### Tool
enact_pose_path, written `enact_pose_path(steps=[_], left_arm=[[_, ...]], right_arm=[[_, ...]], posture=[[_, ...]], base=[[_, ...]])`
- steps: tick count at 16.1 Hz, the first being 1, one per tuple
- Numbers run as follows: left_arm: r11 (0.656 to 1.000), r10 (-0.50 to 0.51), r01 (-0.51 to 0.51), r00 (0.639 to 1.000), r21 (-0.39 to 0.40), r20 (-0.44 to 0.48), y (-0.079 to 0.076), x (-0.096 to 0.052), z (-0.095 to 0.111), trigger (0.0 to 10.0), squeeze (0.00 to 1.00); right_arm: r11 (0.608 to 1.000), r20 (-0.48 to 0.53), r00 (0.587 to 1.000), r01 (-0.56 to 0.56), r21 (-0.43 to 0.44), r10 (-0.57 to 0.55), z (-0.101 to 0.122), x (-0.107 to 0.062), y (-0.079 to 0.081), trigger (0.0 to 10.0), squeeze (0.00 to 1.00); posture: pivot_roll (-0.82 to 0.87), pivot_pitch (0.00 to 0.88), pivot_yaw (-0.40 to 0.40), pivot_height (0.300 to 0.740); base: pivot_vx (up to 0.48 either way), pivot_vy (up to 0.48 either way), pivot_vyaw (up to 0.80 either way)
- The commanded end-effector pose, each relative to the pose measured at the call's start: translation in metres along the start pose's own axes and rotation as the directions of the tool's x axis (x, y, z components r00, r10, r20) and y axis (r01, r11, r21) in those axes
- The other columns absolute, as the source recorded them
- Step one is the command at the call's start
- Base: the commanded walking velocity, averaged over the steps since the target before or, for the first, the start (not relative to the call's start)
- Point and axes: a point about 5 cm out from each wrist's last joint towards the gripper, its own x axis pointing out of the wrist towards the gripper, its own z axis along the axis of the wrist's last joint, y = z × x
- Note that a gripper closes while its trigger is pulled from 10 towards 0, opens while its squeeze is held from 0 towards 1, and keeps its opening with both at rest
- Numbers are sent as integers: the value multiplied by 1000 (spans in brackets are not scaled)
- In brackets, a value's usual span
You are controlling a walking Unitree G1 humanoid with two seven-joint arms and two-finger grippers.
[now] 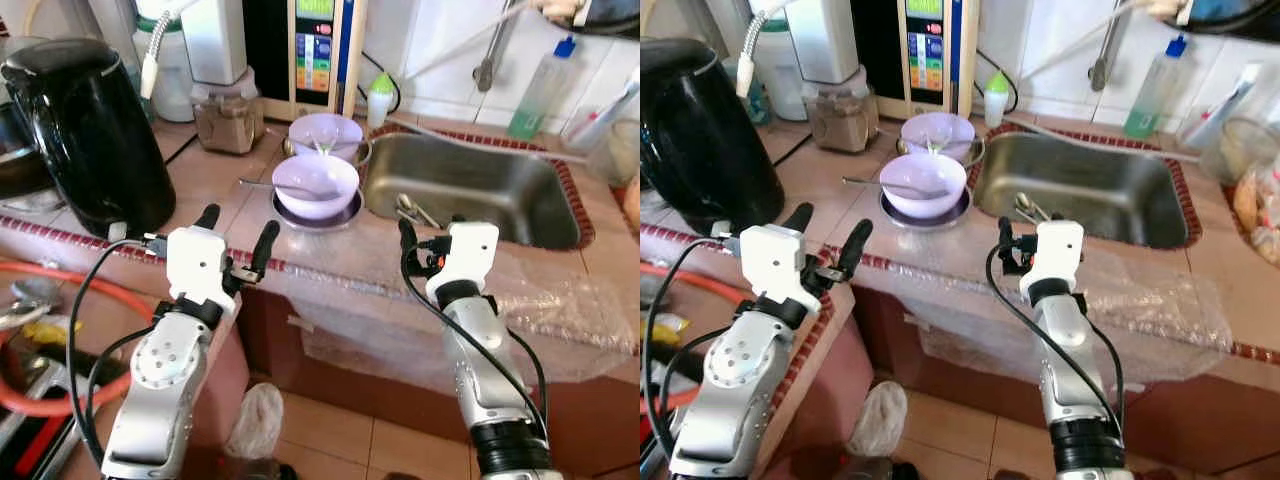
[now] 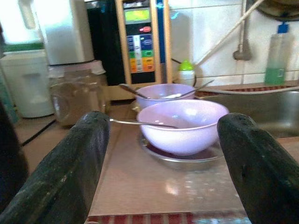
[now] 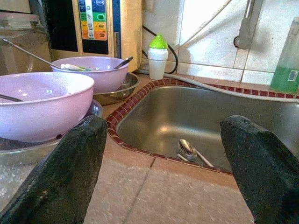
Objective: Kitchen organization
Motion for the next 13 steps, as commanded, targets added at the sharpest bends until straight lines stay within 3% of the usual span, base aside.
enact_pose_path(steps=[1, 7, 10, 13], left_arm=[[1000, -11, 11, 1000, 1, 6, -1, 1, 3, 10000, 0], [1000, -10, 10, 1000, 1, 1, -1, 0, 1, 10000, 0], [998, 50, -50, 999, 27, 13, 6, -2, 2, 10000, 0], [998, 59, -59, 998, 0, 8, 12, -6, 3, 10000, 0]], right_arm=[[1000, 6, 1000, 12, -7, -12, 2, 2, -3, 10000, 0], [1000, 9, 1000, 16, -3, -16, 2, 2, -3, 10000, 0], [1000, 14, 1000, 4, 4, -4, 2, 1, -1, 10000, 0], [1000, 23, 1000, -3, 9, 3, 3, 0, 0, 10000, 0]], posture=[[20, 0, 1, 740], [21, 0, 5, 740], [21, 0, 5, 740], [22, 0, 4, 740]], base=[[0, -322, 0], [0, -340, 0], [0, 0, 0], [0, 0, 0]])
